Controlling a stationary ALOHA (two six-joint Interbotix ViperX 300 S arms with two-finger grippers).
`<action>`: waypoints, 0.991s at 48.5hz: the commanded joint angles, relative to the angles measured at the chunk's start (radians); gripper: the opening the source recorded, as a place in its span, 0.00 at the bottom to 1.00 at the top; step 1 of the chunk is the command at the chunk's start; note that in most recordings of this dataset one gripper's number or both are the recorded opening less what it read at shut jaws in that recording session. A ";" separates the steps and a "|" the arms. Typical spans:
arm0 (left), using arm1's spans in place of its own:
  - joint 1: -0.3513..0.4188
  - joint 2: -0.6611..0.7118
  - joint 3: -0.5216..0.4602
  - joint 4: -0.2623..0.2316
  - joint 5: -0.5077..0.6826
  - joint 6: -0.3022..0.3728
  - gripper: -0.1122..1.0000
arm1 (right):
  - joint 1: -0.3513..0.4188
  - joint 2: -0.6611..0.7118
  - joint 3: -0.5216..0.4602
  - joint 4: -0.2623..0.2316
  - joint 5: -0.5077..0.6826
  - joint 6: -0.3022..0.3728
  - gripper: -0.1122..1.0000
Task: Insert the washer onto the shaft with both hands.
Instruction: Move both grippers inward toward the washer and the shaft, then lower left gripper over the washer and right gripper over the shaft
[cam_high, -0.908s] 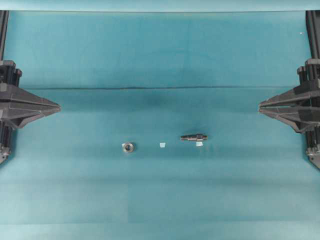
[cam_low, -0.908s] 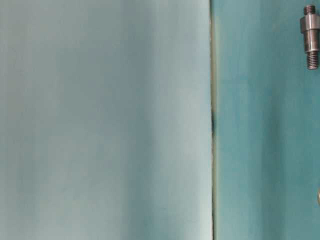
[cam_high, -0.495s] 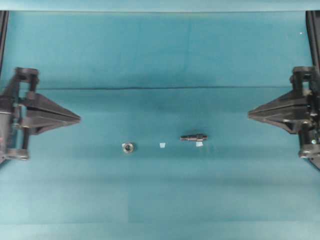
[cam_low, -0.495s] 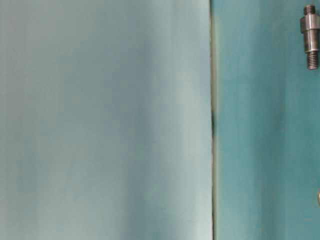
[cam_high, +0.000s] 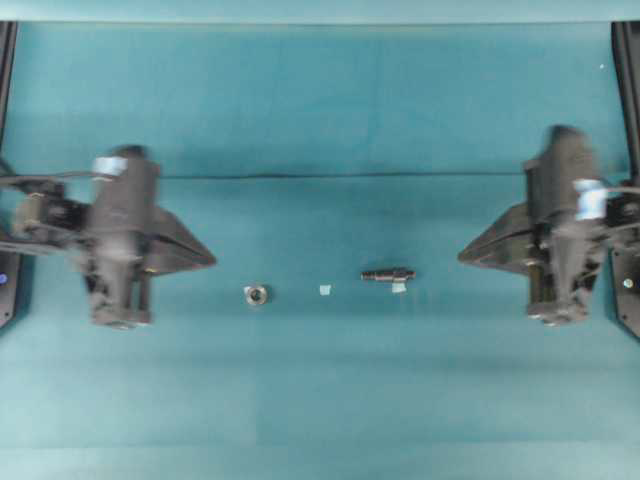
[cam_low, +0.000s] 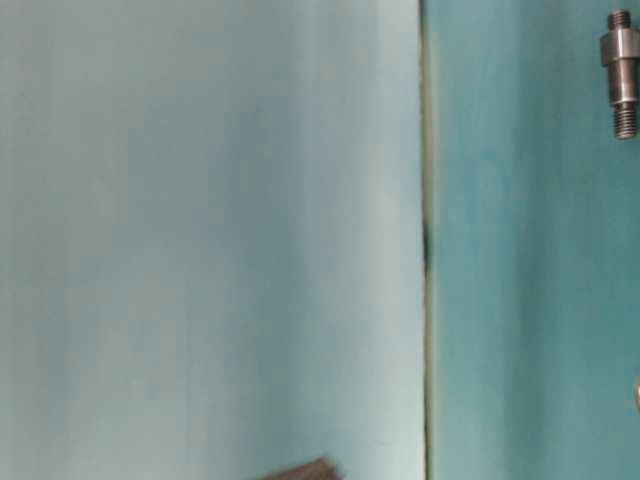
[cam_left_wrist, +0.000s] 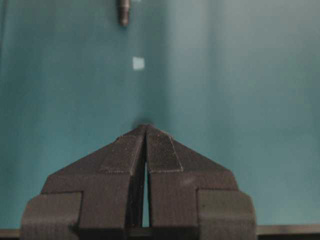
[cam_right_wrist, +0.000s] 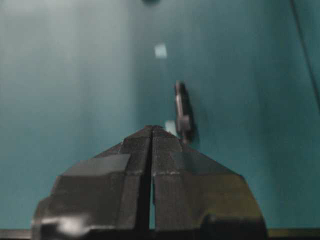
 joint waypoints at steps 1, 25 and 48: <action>0.002 0.060 -0.069 0.003 0.054 0.005 0.12 | -0.002 0.049 -0.052 0.000 0.029 0.003 0.01; -0.005 0.262 -0.212 0.009 0.224 0.029 0.12 | -0.005 0.318 -0.221 -0.060 0.176 -0.011 0.01; -0.014 0.276 -0.196 0.012 0.195 0.120 0.12 | -0.012 0.433 -0.276 -0.072 0.202 -0.106 0.03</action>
